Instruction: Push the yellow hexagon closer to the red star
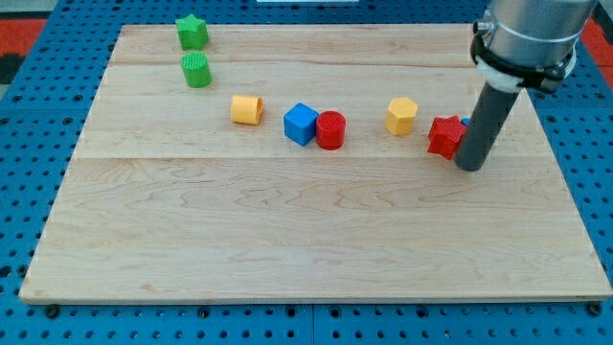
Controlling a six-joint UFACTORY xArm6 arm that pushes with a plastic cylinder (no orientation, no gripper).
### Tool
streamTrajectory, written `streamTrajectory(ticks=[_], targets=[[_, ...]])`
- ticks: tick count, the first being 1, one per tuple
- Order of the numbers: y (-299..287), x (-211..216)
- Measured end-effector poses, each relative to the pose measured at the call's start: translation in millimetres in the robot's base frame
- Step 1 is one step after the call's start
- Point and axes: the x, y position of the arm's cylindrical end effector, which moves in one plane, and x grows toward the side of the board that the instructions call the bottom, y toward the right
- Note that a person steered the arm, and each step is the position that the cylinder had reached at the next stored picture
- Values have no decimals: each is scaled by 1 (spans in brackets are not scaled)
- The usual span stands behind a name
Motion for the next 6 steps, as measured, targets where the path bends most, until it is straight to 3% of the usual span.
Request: streamTrajectory(ticks=[2, 3, 5, 6], targets=[[-11, -10], [-27, 10], [-131, -35], [-109, -91]])
